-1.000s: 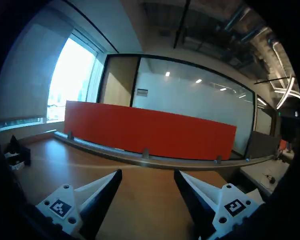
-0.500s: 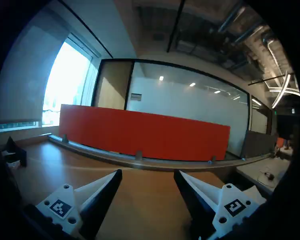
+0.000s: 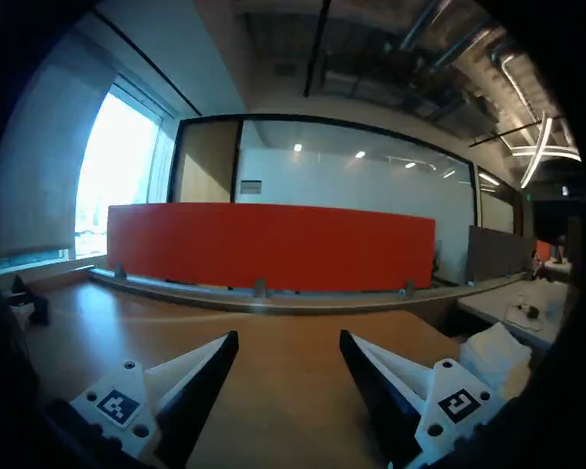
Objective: Fold towel
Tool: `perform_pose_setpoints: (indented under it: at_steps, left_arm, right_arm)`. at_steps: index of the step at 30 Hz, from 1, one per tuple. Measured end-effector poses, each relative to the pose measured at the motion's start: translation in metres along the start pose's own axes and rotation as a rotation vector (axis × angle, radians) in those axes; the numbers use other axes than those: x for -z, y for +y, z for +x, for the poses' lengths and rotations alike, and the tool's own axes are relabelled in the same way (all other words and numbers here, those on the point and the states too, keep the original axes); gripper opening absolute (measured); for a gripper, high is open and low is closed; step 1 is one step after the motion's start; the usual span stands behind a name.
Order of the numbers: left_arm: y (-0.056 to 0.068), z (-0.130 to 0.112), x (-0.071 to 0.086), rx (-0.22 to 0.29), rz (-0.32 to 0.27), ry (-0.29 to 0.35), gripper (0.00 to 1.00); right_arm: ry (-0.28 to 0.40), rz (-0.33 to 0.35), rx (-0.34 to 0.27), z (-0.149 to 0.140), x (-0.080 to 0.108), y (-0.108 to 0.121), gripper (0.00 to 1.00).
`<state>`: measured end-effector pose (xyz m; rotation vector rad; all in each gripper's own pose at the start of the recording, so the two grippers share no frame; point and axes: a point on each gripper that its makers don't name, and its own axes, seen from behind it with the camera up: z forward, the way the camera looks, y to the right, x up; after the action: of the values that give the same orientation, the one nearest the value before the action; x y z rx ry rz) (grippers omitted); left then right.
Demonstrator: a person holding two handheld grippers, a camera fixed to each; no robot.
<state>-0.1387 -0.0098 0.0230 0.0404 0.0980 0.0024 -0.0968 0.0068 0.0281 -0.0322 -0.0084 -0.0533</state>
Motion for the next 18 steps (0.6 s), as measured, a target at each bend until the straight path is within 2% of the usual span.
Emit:
perform_pose_setpoints:
  at_steps: [8, 18]
  left_arm:
    - [0.0, 0.0, 0.0, 0.0, 0.0, 0.0, 0.8]
    - [0.0, 0.0, 0.001, 0.0, 0.0, 0.0, 0.8]
  right_arm:
    - [-0.012, 0.021, -0.023, -0.039, 0.002, -0.001, 1.0]
    - [-0.023, 0.028, 0.0, -0.078, 0.0, -0.001, 1.0]
